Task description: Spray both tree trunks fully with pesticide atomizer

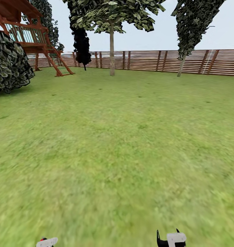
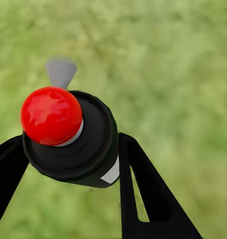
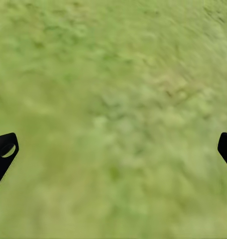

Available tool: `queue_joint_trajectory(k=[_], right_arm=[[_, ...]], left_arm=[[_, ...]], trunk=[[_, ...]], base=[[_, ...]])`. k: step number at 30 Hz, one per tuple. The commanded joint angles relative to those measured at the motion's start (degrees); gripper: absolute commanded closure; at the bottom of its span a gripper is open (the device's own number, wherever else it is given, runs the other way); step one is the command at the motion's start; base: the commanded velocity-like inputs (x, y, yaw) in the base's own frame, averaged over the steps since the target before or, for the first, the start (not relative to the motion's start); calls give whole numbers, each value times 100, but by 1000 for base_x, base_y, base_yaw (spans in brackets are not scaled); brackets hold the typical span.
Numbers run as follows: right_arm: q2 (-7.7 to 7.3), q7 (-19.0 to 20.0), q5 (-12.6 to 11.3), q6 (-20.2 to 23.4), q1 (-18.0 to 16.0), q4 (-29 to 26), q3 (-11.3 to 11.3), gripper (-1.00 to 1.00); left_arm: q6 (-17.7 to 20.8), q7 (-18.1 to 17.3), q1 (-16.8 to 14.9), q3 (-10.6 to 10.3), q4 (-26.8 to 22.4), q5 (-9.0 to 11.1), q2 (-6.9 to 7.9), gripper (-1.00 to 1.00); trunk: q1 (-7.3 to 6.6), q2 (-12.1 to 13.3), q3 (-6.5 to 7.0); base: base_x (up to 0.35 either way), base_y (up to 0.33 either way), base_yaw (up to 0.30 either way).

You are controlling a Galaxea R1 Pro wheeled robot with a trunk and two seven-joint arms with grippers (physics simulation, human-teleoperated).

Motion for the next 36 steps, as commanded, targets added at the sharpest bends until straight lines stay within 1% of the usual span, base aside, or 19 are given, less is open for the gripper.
queue_joint_trajectory(k=[1, 36], right_arm=[[0, 0, 0, 1, 0, -2, 0, -100], [0, 0, 0, 3, 0, -1, 0, -100]], left_arm=[[1, 0, 0, 1, 0, 2, 0, 100], [-7, 0, 0, 1, 0, -3, -9, 100]], trunk=[[0, 0, 0], [0, 0, 0]], base=[[340, 0, 0], [340, 0, 0]])
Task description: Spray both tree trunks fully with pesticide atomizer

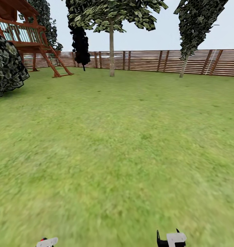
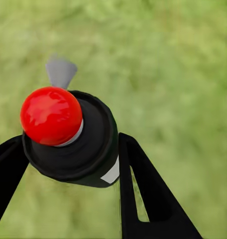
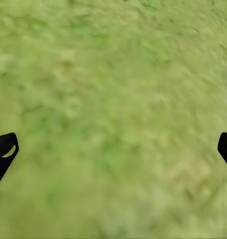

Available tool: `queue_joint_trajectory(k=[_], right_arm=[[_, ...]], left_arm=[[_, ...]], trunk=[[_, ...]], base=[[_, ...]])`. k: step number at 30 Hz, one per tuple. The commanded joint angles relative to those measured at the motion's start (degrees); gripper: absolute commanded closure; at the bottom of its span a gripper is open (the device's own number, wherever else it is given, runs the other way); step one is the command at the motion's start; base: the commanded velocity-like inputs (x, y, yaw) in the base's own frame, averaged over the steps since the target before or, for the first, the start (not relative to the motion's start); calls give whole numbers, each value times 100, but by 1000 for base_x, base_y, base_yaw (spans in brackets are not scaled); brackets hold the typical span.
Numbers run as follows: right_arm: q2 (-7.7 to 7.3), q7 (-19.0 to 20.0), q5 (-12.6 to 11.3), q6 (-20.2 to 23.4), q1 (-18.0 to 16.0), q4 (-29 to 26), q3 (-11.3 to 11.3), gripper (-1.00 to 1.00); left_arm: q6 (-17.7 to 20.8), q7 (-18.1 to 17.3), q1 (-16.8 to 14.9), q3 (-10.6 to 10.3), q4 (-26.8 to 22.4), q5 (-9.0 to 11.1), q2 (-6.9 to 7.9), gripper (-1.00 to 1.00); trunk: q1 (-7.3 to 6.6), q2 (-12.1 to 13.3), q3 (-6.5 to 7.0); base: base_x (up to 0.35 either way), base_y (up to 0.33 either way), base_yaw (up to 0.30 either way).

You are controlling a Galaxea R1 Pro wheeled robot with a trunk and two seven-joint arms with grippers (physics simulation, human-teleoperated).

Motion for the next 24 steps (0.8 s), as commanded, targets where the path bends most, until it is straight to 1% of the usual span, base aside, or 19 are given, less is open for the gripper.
queue_joint_trajectory(k=[1, 6, 24], right_arm=[[0, 0, 0, 0, 0, -1, 0, -100], [0, 0, 0, 1, -1, -1, 0, -100], [0, 0, 0, 0, -1, 0, 0, -100]], left_arm=[[0, 0, 0, 1, 0, 1, 0, 100], [-8, 0, 57, 1, -8, -1, 0, 100], [-8, 0, 61, 1, -9, -1, 0, 100]], trunk=[[0, 0, 0], [0, 0, 0], [0, 0, 0]], base=[[340, 0, 0], [340, 0, 0], [340, 0, 0]])
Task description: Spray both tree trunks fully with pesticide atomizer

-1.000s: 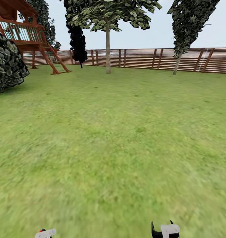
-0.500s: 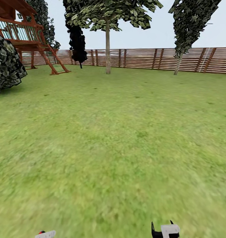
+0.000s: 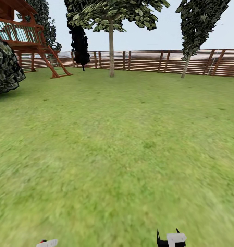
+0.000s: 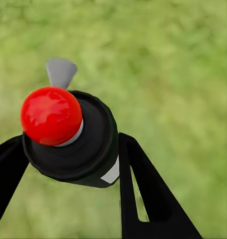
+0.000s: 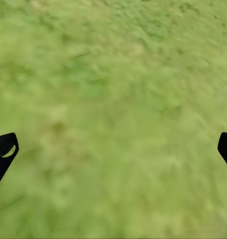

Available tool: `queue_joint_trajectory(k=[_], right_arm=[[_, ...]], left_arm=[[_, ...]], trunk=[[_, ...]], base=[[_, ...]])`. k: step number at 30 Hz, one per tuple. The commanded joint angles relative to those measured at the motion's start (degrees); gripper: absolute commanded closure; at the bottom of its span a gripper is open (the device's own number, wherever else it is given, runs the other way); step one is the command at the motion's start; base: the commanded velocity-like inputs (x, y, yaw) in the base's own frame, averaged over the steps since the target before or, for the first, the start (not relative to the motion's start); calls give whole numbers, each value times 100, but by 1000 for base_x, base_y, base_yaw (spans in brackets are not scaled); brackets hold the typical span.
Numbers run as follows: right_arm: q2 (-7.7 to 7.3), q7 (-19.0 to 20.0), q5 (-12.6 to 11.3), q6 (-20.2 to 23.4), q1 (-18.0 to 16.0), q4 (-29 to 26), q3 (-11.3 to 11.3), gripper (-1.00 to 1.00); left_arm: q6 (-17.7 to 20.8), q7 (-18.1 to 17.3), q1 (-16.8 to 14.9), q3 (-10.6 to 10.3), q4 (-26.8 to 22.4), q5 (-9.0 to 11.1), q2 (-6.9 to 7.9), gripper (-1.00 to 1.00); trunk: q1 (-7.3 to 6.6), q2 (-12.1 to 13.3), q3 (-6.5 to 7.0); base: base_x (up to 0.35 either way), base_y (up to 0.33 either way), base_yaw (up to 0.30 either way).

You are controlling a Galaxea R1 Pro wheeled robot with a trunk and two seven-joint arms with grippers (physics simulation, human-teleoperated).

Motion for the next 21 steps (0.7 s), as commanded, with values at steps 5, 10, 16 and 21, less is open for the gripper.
queue_joint_trajectory(k=[5, 10, 16, 21], right_arm=[[0, 0, 0, 0, 0, -2, 0, -100], [0, 0, 0, -2, 0, 0, 0, -100], [0, 0, 0, 2, 1, 0, 0, -100], [0, 0, 0, -1, 1, 1, 0, -100]], left_arm=[[0, 0, 0, 1, 0, 0, 0, 100], [0, 0, 0, 1, 0, 0, -5, 100], [0, 0, 0, 1, 0, 0, -9, 100], [0, 0, 0, 1, 0, 0, -17, 100]], trunk=[[0, 0, 0], [0, 0, 0], [0, 0, 0], [0, 0, 0]], base=[[339, 0, 0], [340, 0, 0], [340, 0, 0], [339, 0, 0]])
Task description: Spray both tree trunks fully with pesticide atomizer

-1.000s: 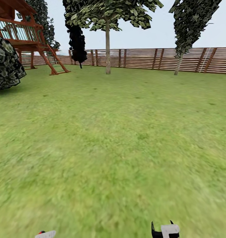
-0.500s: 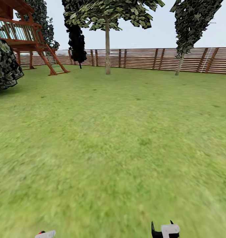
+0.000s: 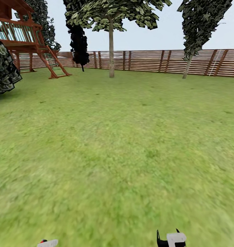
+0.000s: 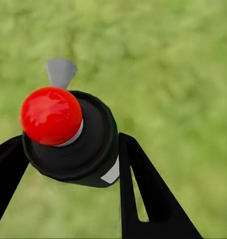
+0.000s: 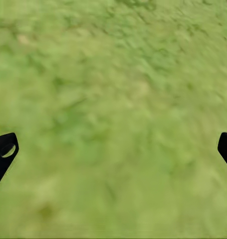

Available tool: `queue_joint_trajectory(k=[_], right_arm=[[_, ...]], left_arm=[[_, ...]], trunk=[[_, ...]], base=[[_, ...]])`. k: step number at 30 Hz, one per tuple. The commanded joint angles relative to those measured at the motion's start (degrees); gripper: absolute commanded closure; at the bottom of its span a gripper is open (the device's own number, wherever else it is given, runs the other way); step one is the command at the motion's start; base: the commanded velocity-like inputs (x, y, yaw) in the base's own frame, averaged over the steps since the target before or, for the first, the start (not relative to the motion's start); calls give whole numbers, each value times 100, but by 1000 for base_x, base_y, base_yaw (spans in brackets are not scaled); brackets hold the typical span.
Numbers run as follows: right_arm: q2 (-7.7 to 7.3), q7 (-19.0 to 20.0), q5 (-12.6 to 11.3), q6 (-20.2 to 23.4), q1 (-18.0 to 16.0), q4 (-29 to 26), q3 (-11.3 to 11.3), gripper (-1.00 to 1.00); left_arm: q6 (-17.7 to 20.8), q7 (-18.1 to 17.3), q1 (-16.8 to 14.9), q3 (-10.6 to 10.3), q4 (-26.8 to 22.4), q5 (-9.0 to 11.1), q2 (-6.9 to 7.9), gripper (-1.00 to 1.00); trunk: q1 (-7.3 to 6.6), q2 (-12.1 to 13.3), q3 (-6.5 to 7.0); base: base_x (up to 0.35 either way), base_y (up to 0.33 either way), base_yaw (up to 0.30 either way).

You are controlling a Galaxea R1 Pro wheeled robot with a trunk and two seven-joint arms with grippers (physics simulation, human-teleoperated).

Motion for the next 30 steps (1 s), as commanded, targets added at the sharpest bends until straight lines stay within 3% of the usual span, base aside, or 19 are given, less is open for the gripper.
queue_joint_trajectory(k=[1, 30], right_arm=[[0, 0, 0, 2, 0, 0, 0, -100], [0, 0, 0, 5, 0, 1, 0, -100]], left_arm=[[0, 0, 0, 2, 0, 1, -1, 100], [0, 0, 0, 2, 0, 1, -7, 100]], trunk=[[0, 0, 0], [0, 0, 0]], base=[[340, 0, 0], [340, 0, 0]])
